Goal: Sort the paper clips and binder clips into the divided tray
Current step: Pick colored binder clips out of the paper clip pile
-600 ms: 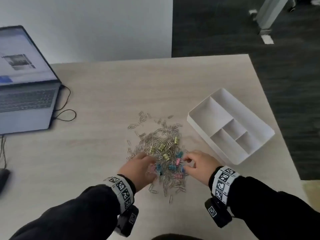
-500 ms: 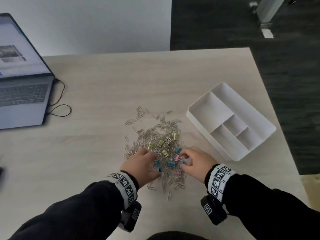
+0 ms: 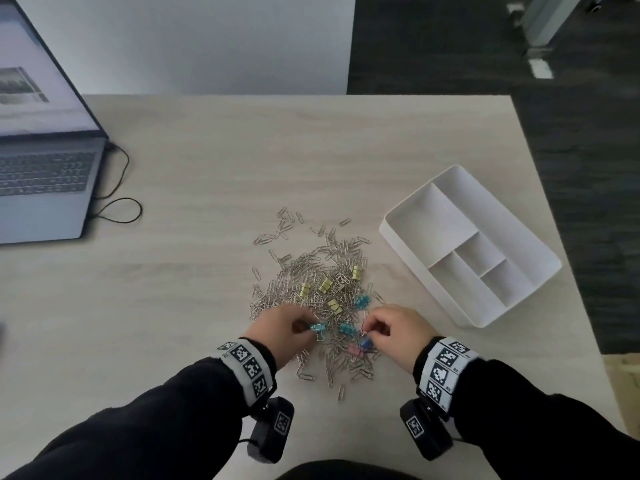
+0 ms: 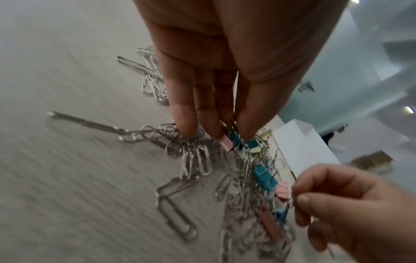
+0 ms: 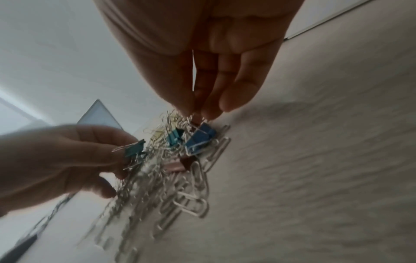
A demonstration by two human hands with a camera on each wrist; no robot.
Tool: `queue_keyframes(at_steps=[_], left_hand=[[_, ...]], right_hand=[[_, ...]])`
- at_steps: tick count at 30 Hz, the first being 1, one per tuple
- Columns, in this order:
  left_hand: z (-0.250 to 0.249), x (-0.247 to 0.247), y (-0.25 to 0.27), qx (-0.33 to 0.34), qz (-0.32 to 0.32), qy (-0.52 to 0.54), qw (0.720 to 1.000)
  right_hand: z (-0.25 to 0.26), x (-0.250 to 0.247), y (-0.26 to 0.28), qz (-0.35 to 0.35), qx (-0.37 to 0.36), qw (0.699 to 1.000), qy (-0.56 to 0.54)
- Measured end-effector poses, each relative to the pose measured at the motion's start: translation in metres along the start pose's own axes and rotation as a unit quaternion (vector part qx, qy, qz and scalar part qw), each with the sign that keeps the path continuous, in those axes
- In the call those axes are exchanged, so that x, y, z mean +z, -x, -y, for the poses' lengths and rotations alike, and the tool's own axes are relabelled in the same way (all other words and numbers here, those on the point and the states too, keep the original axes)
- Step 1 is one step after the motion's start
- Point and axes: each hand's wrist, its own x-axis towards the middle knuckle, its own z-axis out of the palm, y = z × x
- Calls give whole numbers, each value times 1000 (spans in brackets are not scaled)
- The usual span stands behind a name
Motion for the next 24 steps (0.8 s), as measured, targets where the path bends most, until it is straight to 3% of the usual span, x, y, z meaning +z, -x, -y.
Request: queue_keyframes(at_steps=[4,8,15,24], left_hand=[[6,-12,6,-62,-13,169,984],[17,-28,6,-89,-63,260,959],[49,-73,-8,-130,-140,322,927],[95,-107,-23,-184,-200,301,914]], right_hand=[[5,-9,5,-26,37,995,-89],[22,-17,4,-35,25,990,-132],[65,-17,-29,-25,7,989,-148],[137,-4,-80,39,-8,990,-132]])
